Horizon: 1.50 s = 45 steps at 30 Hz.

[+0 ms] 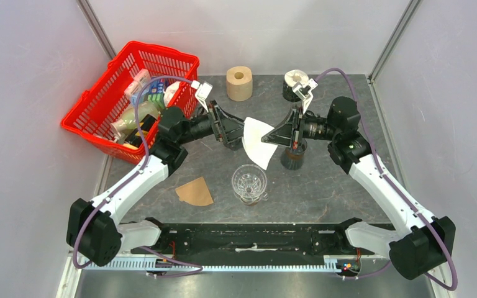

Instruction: Place the coffee filter in the dripper

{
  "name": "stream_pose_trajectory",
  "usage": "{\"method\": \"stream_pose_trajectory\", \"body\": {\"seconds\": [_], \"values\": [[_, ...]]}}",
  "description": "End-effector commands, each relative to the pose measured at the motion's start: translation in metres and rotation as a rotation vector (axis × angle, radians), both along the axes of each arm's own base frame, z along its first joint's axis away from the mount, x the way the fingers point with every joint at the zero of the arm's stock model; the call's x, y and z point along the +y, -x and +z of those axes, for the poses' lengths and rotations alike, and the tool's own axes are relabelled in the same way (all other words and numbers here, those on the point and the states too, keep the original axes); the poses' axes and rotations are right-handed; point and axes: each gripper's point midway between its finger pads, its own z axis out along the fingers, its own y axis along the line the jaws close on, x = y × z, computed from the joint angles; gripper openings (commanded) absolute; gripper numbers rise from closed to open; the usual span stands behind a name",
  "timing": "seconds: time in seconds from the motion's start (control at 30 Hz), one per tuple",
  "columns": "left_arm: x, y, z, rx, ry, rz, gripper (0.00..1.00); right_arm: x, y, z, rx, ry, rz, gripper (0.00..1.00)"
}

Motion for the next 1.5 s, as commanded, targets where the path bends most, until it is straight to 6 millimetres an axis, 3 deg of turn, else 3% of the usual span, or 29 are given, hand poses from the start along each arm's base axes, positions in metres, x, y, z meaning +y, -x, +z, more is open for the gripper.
{"method": "stream_pose_trajectory", "body": {"seconds": [0.0, 0.27, 0.57, 0.8, 0.97, 1.03, 1.07, 1.13, 1.23, 1.3, 1.37, 1.47], "values": [[-0.001, -0.003, 0.012, -0.069, -0.019, 0.029, 0.89, -0.001, 0.006, 0.030, -0.112, -0.037, -0.002, 0.00], [0.000, 0.001, 0.011, -0.083, -0.030, 0.029, 0.89, -0.002, 0.006, 0.033, -0.126, -0.041, -0.017, 0.00], [-0.005, 0.024, 0.022, -0.098, 0.048, -0.103, 0.83, -0.001, 0.001, 0.036, -0.139, -0.066, -0.038, 0.00], [-0.008, 0.030, 0.026, -0.095, 0.075, -0.137, 0.56, 0.001, 0.002, 0.043, -0.148, -0.099, -0.024, 0.00], [-0.010, 0.031, 0.024, -0.095, 0.071, -0.143, 0.45, 0.002, 0.003, 0.046, -0.143, -0.114, -0.013, 0.00], [-0.010, 0.031, 0.025, -0.097, 0.071, -0.143, 0.29, 0.002, 0.002, 0.045, -0.135, -0.114, -0.012, 0.00], [-0.010, 0.031, 0.026, -0.101, 0.074, -0.140, 0.13, 0.003, 0.001, 0.044, -0.130, -0.113, -0.013, 0.00], [-0.008, 0.030, 0.028, -0.104, 0.079, -0.120, 0.02, 0.003, -0.001, 0.042, -0.120, -0.109, -0.021, 0.01], [-0.005, 0.023, 0.027, -0.108, 0.062, -0.058, 0.02, 0.002, -0.008, 0.036, -0.096, -0.091, -0.062, 0.14], [0.000, 0.010, 0.024, -0.106, 0.018, 0.034, 0.02, 0.000, -0.015, 0.030, -0.072, -0.056, -0.113, 0.41], [0.009, -0.009, 0.018, -0.089, -0.056, 0.161, 0.02, -0.006, -0.027, 0.024, -0.046, -0.011, -0.206, 0.61], [0.031, -0.041, 0.008, -0.066, -0.200, 0.400, 0.02, -0.027, -0.054, 0.008, -0.004, 0.078, -0.437, 0.97]]}}
